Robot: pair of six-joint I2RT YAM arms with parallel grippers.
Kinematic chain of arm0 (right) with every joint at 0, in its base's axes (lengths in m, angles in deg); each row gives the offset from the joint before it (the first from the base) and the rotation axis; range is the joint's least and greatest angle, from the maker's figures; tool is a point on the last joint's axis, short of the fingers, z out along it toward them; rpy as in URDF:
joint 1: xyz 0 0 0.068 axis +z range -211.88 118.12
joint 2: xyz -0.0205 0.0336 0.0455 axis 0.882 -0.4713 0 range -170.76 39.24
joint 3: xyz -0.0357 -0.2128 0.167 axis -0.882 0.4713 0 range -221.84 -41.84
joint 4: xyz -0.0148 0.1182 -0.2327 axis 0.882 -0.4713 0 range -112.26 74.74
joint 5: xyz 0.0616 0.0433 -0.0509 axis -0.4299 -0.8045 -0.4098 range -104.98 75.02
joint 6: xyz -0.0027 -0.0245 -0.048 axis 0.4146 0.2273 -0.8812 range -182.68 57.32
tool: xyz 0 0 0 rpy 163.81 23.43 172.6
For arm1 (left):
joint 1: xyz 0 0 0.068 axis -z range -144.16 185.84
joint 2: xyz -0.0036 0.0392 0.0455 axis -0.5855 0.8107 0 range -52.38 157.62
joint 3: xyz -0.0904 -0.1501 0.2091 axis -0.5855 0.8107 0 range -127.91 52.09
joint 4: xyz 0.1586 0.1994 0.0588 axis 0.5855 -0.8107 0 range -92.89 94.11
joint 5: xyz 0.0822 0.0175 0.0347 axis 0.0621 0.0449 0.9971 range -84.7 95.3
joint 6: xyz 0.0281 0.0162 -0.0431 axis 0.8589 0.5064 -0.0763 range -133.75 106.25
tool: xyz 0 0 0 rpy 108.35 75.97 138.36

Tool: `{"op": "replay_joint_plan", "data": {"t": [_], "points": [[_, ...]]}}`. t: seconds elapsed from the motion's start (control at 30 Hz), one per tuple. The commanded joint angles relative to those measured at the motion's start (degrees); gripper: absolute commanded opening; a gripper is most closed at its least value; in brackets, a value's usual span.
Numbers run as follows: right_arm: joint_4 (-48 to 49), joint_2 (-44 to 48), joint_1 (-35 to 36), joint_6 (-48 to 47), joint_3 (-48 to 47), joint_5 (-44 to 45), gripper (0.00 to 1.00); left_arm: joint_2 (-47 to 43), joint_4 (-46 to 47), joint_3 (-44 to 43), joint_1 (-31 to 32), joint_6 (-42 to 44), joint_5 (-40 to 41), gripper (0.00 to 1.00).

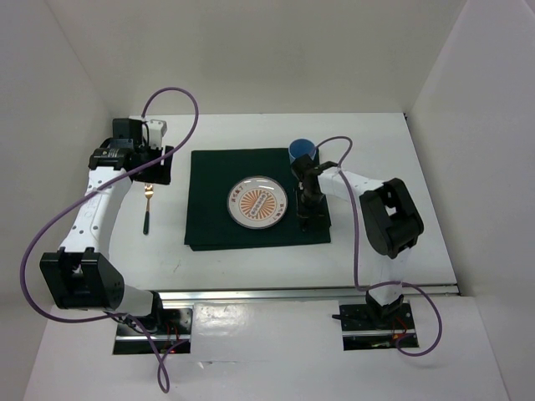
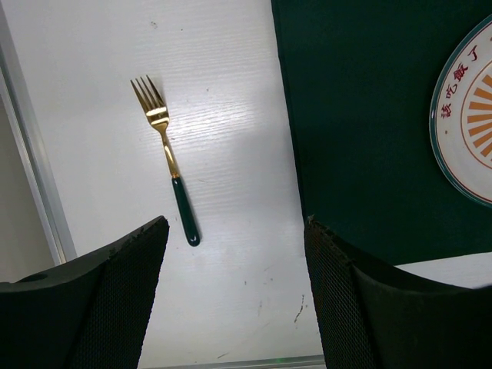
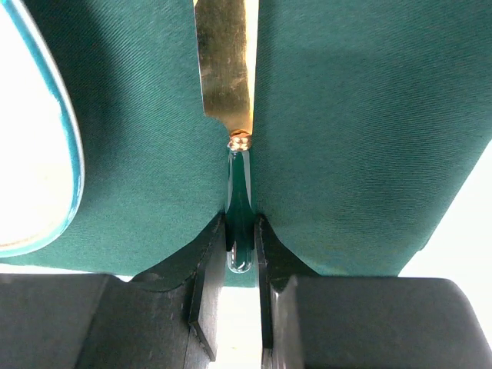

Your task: Set the dinner table for one person

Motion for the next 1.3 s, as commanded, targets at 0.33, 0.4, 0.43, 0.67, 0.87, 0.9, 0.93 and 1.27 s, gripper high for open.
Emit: {"op": "replay_joint_plan", "data": {"t": [0.33,0.4,0.43,0.67,0.87,0.9,0.93,1.27], "points": [[0.5,1.5,-1.4,1.0,-2.4,0.5,0.49,-1.8,0.7,0.6,-0.2,1.4,0.5,0.78],[-0.1,2.0,-1.4,1.0,-2.9,1.2,0.5,-1.8,0.7,1.1,-0.2,1.4,1.2,0.78],[-0.9,2.6,-1.4,1.0,-2.9,1.2,0.52,-1.8,1.3,1.6,-0.2,1.9,1.2,0.78],[-7.4,7.2,-1.4,0.5,-10.9,5.0,0.7,4.8,3.8,6.7,-0.2,7.8,13.3,0.78],[-8.1,13.6,-0.3,0.0,-13.4,5.0,0.79,14.0,5.4,6.8,-1.2,12.1,18.3,0.79],[-8.1,14.3,-0.3,0.0,-13.4,5.0,0.8,17.1,4.5,5.9,-1.9,11.6,16.2,0.79],[-8.1,14.9,-0.3,0.0,-13.4,5.0,0.8,18.6,3.7,4.9,-2.0,11.6,15.4,0.77],[-6.9,20.2,0.2,0.5,-10.3,7.6,0.81,29.8,0.6,0.2,-3.7,8.0,14.8,0.74]]}}
